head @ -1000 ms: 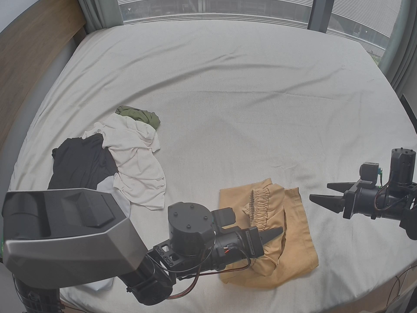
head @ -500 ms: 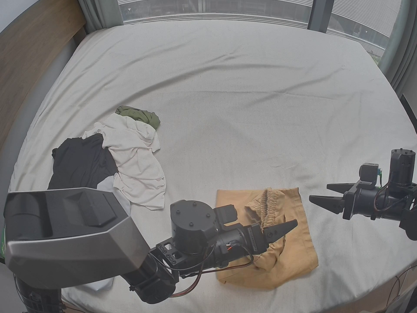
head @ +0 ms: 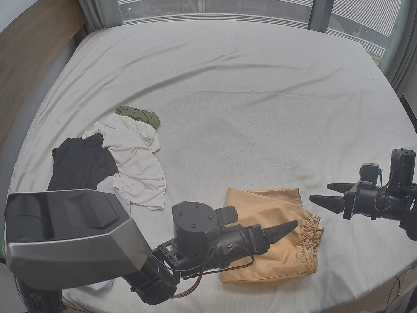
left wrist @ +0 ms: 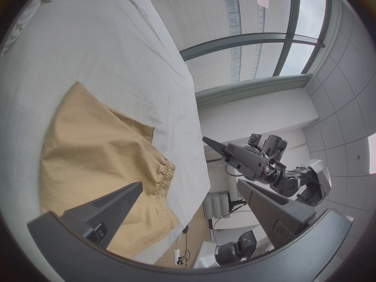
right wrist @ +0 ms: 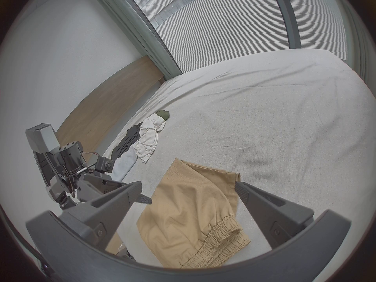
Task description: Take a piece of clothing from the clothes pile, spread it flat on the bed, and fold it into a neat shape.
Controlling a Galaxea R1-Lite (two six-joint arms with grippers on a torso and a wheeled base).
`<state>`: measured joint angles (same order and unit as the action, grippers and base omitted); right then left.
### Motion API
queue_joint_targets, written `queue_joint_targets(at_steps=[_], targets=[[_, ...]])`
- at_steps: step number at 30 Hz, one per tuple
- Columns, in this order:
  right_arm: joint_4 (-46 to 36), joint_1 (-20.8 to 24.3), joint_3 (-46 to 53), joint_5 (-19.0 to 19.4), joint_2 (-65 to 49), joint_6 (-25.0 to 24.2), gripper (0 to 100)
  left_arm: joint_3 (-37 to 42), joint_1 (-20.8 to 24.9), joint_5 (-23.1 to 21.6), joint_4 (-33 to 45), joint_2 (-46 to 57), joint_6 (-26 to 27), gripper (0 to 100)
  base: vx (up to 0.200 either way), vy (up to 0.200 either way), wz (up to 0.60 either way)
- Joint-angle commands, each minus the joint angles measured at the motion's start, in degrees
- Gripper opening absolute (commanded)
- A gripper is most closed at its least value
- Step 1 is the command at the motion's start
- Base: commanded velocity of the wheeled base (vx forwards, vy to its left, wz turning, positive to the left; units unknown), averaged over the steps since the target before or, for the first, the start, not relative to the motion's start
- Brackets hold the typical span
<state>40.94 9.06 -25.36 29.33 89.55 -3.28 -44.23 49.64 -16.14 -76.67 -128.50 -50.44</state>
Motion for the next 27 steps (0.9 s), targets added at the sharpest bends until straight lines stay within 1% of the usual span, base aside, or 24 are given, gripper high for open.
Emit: queue_joint_targets(at_steps=[1, 9, 15, 17, 18, 20, 21, 22, 24, 27], targets=[[0.0, 0.1, 0.0, 0.0, 0.0, -0.1, 100, 1.0, -1.5, 0.5, -0.1, 2.0, 0.6, 100, 0.0, 0.0, 0.0], [0.0, 0.3, 0.0, 0.0, 0.2, 0.0, 100, 6.4, -3.7, 0.5, -0.1, 7.0, 1.9, 100, 0.0, 0.0, 0.0], [0.0, 0.3, 0.4, 0.0, 0.2, 0.1, 100, 10.3, -7.3, 0.5, -0.3, 12.4, 4.5, 100, 0.0, 0.0, 0.0], [0.0, 0.3, 0.4, 0.0, 0.2, 0.1, 100, 12.0, -9.8, 0.5, -0.3, 14.7, 5.8, 100, 0.0, 0.0, 0.0], [0.0, 0.3, 0.5, 0.0, 0.2, 0.1, 100, 12.2, -10.2, 0.4, -0.3, 14.9, 6.0, 100, 0.0, 0.0, 0.0], [0.0, 0.3, 0.5, 0.0, 0.2, 0.1, 100, 14.9, -13.6, 0.1, -0.3, 17.7, 7.4, 100, 0.0, 0.0, 0.0], [0.0, 0.3, 0.5, 0.0, 0.2, 0.1, 100, 15.2, -14.0, 0.1, -0.3, 17.8, 7.6, 100, 0.0, 0.0, 0.0], [0.0, 0.4, 0.5, 0.0, 0.2, 0.1, 100, 16.9, -15.9, -0.1, -0.4, 19.3, 9.2, 100, 0.0, 0.0, 0.0], [0.0, 0.4, 0.5, 0.0, 0.2, 0.2, 100, 18.9, -18.1, -0.1, -0.6, 21.2, 11.6, 100, 0.0, 0.0, 0.0], [-0.1, 0.8, 0.8, -0.1, 0.3, 0.2, 100, 21.5, -20.5, -0.9, -0.8, 23.6, 13.5, 100, 0.0, 0.0, 0.0]])
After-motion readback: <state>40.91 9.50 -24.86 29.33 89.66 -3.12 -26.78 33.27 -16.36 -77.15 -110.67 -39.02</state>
